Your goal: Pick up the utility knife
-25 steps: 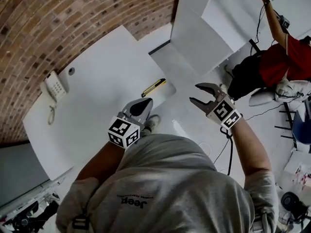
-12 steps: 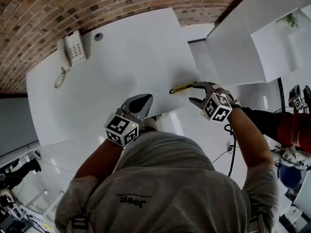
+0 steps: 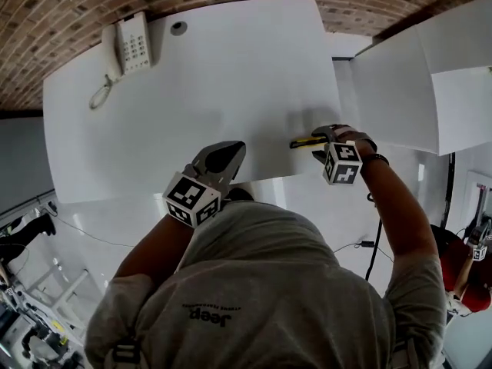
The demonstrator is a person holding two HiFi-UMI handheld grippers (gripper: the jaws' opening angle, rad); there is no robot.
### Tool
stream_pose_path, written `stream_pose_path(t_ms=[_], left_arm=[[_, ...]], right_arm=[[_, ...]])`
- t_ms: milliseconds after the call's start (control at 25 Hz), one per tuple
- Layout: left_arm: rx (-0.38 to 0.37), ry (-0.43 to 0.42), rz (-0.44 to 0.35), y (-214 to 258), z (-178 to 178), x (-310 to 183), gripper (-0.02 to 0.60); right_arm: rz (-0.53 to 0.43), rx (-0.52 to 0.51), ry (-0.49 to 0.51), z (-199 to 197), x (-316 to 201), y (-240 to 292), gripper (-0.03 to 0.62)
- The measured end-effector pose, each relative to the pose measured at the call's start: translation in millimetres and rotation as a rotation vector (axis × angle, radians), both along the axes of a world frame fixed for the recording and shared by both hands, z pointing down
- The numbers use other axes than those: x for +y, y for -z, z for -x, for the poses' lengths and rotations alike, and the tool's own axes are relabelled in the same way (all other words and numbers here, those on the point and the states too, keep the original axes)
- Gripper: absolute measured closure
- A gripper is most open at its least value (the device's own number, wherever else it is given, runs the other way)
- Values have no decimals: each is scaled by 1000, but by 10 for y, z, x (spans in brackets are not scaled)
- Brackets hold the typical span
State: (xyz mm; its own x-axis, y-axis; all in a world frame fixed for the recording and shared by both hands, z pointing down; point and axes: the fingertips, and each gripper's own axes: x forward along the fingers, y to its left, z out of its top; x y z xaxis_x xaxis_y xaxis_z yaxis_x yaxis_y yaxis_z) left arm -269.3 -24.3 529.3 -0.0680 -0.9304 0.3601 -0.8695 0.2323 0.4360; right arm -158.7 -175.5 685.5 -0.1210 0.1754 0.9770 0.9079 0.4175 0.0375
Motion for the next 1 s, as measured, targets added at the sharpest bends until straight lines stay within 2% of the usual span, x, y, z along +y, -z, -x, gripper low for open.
stream_pose_path(t_ms=[200,280,360,480,840,1000], left_arm=[[19,12,5,-89,48,19,581],[22,12,1,-96,61,13,581],[22,12,-1,-97,67,-6,581],[20,8,-3,-77,55,-44,581],[-6,-18,-4,-39,7,-147,581],[-15,-56,-13,15,-73,-265,581]], right_arm=[[-90,133,149,-139,-50,-269,384],[-86,145,164,-120,-55,-291,394],[-84,142,168,-84,-61,-283,470],[-82,142,170,-78,-62,-269,471],[-40,64,21,-65,-129,-195,473],[-33,16,-52,-92,-212,-34,471]])
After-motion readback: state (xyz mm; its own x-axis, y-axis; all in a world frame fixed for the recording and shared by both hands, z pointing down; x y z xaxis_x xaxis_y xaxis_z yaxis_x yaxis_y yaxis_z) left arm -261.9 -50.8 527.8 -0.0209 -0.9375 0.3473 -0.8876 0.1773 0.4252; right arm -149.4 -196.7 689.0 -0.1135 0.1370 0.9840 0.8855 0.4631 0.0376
